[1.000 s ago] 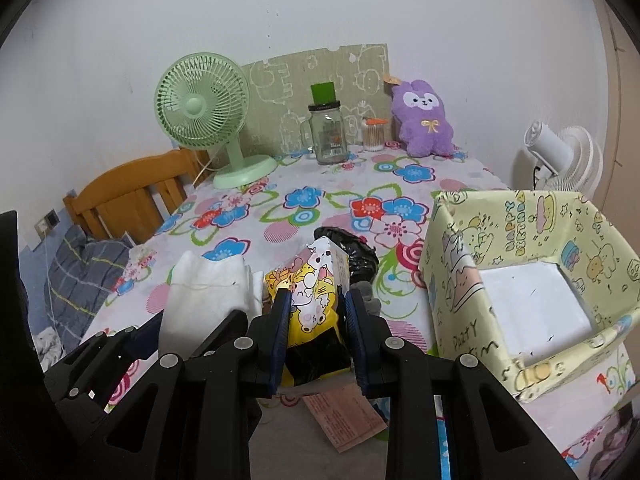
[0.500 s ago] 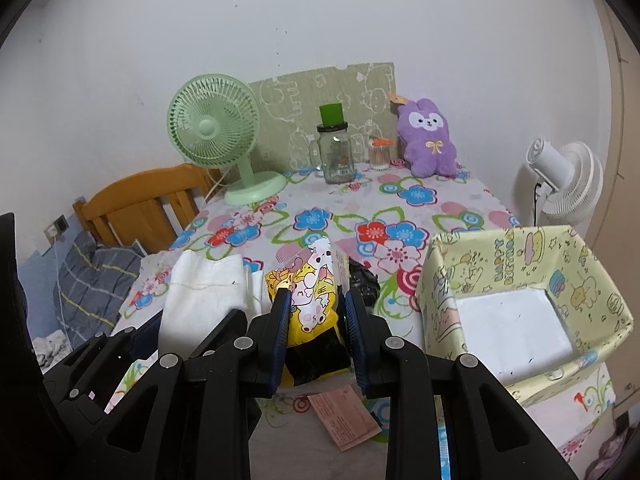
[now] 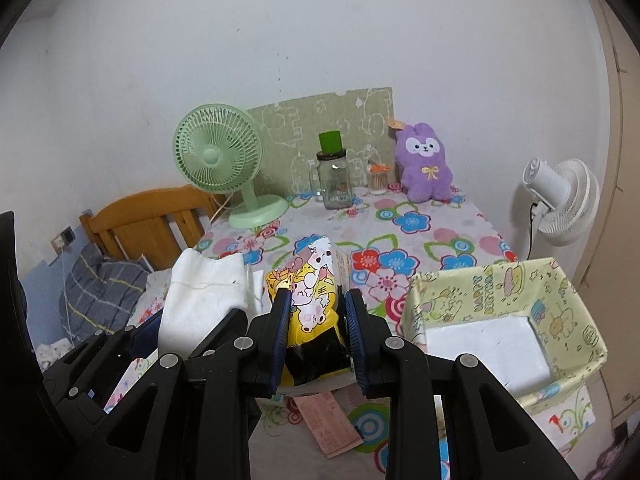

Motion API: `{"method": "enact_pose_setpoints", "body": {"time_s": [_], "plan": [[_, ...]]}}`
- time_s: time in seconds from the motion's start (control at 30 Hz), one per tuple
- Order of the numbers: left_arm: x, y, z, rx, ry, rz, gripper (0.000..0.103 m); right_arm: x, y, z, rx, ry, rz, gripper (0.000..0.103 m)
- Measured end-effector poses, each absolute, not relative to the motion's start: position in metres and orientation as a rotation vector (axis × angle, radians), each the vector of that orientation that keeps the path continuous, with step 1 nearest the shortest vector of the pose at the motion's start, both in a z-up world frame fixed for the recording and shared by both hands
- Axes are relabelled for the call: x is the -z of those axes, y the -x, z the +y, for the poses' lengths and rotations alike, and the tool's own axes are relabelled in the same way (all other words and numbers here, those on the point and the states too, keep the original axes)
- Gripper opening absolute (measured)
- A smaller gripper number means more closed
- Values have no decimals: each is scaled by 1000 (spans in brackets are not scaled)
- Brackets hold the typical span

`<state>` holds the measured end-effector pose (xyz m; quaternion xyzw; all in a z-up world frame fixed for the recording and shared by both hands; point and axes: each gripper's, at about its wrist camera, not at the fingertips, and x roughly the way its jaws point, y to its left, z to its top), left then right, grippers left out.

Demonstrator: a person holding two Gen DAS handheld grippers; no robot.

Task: Organize soft objects
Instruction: 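Carry the towel and snack box with both tools over the storage box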

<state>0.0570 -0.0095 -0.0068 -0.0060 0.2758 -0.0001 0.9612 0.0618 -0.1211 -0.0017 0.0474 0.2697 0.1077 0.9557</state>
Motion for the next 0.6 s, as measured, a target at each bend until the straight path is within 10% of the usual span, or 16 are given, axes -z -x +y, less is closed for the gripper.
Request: {"method": "enact_pose_setpoints", "body": {"time_s": [0.6], "plan": [[9, -79, -61, 63, -6, 566, 46, -1, -77, -169, -161, -61, 558, 30]]}}
